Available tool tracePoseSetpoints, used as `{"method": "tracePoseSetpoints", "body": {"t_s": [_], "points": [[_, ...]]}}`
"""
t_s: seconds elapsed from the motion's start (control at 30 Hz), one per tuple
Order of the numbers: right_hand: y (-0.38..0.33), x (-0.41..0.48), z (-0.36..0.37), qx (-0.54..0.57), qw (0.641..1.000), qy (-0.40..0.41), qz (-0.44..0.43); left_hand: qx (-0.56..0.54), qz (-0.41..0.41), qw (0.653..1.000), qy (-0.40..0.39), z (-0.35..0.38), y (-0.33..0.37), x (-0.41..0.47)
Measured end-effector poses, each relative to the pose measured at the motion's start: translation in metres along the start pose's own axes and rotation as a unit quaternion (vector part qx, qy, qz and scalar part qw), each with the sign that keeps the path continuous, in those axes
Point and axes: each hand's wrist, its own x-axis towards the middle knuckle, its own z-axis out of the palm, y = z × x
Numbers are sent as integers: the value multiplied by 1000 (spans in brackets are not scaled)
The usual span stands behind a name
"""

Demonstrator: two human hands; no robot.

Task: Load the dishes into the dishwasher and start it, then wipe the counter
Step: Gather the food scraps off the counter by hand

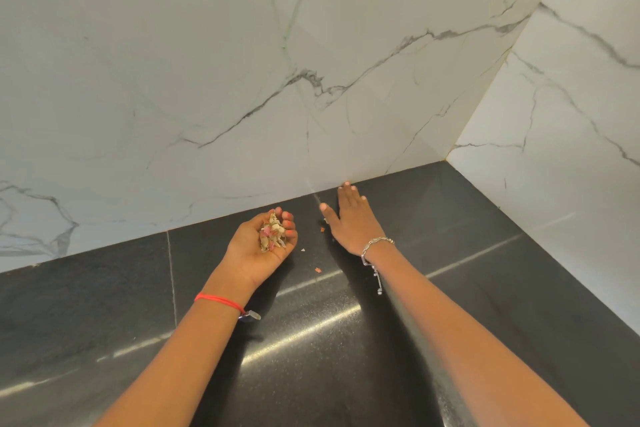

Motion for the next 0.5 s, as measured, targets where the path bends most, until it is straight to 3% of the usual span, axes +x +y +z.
{"method": "tracePoseSetpoints", "body": {"t_s": [0.2,0.5], "points": [[-20,-12,9,17,994,-12,-110,3,7,1000,6,1,-2,-8],[-21,-64,10,29,968,-99,-230,-2,7,1000,18,-3,-4,-26]]}}
